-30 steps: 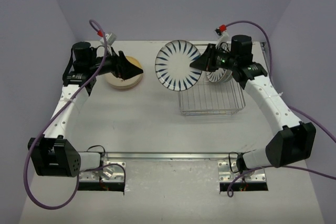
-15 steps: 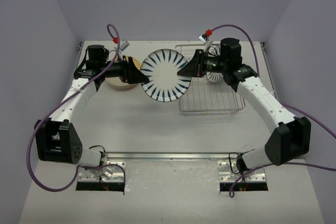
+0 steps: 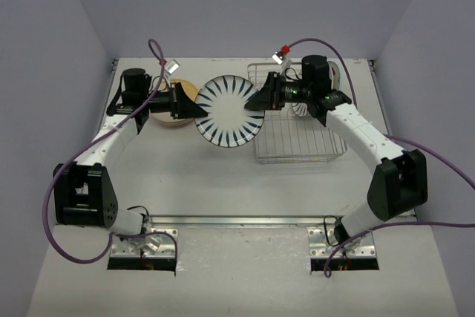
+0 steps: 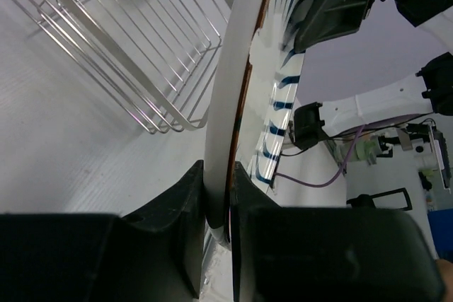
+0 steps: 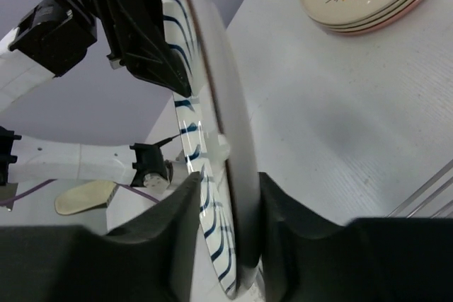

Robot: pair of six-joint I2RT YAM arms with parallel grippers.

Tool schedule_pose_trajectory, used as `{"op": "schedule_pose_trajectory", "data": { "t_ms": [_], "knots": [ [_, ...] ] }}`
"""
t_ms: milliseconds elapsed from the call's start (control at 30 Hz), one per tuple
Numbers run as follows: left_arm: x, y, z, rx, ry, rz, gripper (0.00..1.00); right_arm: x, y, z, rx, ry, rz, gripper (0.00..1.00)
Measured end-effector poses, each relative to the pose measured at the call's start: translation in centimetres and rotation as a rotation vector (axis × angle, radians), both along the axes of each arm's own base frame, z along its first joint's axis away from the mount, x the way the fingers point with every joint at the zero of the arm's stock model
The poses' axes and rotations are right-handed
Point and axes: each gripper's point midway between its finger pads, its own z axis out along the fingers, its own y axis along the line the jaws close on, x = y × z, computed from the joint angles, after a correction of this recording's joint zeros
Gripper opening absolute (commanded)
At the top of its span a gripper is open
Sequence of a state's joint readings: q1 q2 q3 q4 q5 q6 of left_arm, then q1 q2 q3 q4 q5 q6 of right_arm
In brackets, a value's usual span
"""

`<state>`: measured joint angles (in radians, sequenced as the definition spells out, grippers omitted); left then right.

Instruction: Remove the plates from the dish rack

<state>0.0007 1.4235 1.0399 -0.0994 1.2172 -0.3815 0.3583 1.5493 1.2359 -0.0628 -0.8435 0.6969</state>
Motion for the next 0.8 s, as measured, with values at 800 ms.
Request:
{"op": "schedule_pose_trajectory", "data": {
  "t_ms": [800],
  "knots": [
    [13.3, 19.4, -11.7, 0.077, 0.332, 0.661, 0.0, 3.7, -3.6, -1.1, -0.218, -0.086, -0.259, 0.99]
  ]
}}
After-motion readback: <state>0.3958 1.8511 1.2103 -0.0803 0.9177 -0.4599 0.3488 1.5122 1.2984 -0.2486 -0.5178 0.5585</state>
